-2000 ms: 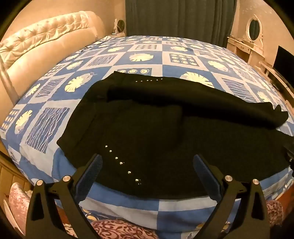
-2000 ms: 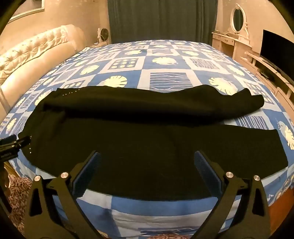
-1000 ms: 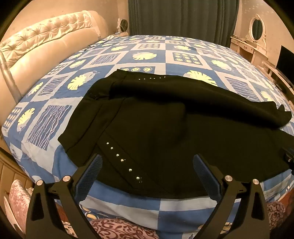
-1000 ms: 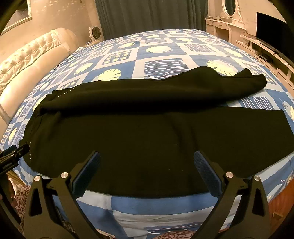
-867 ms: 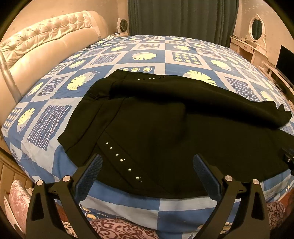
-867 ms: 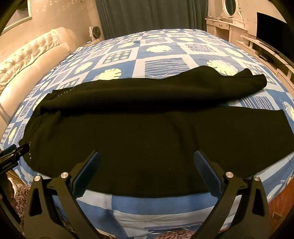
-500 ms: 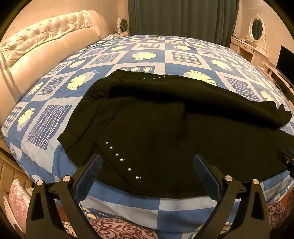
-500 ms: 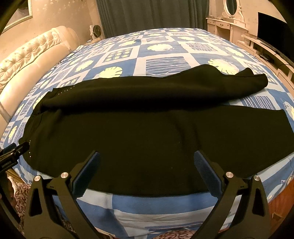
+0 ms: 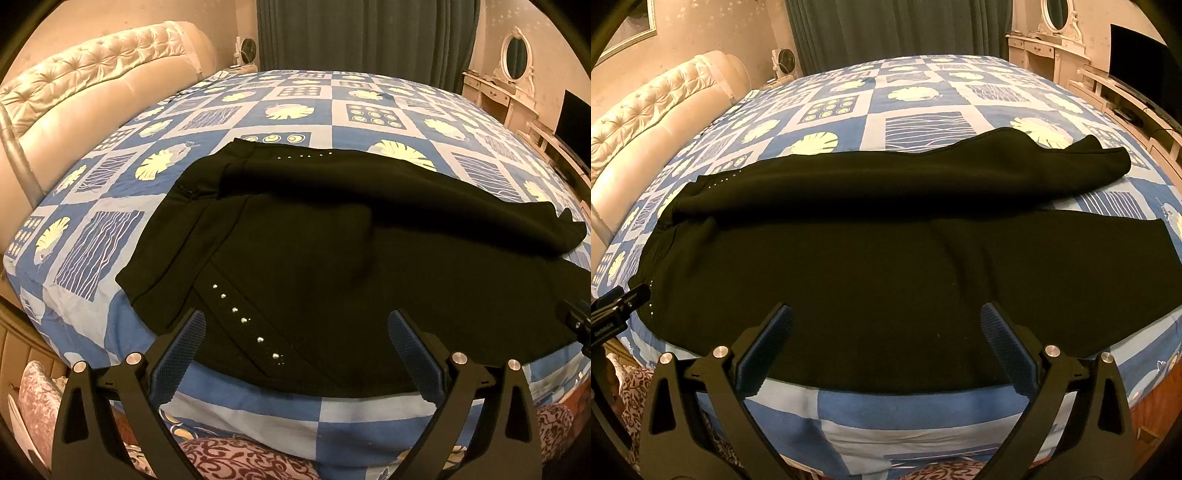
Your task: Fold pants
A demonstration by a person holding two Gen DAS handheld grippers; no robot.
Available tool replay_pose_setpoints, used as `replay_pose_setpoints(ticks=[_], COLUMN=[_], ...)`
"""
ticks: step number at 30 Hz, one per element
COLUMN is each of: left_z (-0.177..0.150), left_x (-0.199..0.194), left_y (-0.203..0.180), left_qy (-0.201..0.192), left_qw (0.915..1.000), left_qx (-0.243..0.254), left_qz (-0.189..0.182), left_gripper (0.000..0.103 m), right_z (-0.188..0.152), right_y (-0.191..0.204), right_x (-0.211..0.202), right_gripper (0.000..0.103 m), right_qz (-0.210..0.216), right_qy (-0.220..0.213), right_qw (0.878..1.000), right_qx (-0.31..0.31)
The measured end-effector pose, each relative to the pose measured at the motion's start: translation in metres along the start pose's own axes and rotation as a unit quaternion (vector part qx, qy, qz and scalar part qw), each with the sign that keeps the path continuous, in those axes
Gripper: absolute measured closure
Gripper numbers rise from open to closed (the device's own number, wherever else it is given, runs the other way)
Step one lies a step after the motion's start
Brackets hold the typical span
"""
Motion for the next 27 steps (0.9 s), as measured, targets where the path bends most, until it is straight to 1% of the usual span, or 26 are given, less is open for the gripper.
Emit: replay_pose_setpoints(ticks=[27], left_z=[-0.0007], left_x=[0.0009], left_y=[-0.0003], left_qy=[0.001], left_qw=[1.0], left_qx=[0.0], left_qz=[0.001], left_gripper=[0.004], right_z=[-0.0032], right_y=[0.003], right_x=[0.0032], right_gripper=[0.002], right_qz=[0.004], right_qy=[0.007], right_qw=[1.0], right_qx=[0.001])
Point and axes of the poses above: each gripper's, at about its wrist camera, not at the fingertips, and x roughly the way its jaws point, y to its left, z to its top, the point moved 7 cm from there along x, roughly the way its jaws point, and after that the axes turned 3 degrees about x, right-handed, at the moved point
